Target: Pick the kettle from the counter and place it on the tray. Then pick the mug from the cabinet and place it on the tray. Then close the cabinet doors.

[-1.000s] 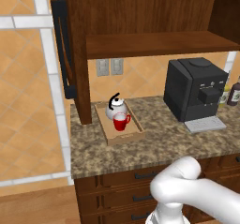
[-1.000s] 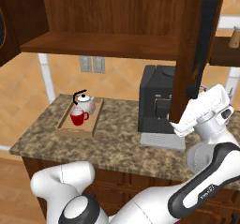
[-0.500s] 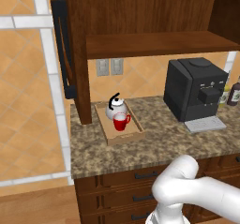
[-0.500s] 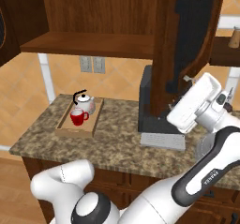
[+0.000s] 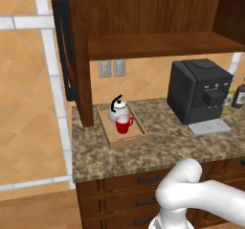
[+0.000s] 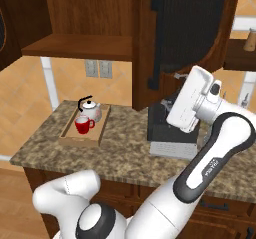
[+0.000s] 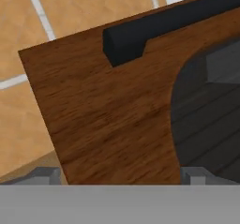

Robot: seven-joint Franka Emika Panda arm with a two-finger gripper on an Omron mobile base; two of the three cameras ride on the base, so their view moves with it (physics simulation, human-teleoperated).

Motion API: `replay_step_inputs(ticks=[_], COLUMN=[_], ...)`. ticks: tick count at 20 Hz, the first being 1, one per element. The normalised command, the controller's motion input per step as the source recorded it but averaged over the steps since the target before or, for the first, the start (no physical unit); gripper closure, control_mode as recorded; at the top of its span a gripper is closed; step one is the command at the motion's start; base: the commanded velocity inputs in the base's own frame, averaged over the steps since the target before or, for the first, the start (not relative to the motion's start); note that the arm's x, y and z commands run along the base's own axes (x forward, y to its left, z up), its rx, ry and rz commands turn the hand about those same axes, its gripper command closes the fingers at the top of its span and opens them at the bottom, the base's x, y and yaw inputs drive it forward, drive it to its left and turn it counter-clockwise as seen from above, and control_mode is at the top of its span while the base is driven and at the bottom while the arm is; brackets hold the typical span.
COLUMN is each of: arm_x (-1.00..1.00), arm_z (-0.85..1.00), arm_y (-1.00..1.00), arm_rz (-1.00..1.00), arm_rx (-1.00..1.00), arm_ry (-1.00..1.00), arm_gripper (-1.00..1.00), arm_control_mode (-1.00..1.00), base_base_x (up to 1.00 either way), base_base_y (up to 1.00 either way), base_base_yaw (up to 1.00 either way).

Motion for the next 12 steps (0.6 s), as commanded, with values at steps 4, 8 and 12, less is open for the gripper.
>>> replay_step_inputs(ticks=[4,8,12], arm_x=[0.14,0.22,0.3], arm_z=[0.07,0.02,0.0], arm_y=[0.54,0.55,0.6], arm_rz=[-0.03,-0.08,-0.12], arm_rx=[-0.14,-0.14,-0.15], arm_ry=[0.01,0.02,0.04], arm_gripper=[-1.0,-1.0,-1.0], arm_control_mode=[-1.0,-1.0,-1.0], base_base_x=[0.0,0.0,0.0], base_base_y=[0.0,0.0,0.0], base_base_yaw=[0.0,0.0,0.0])
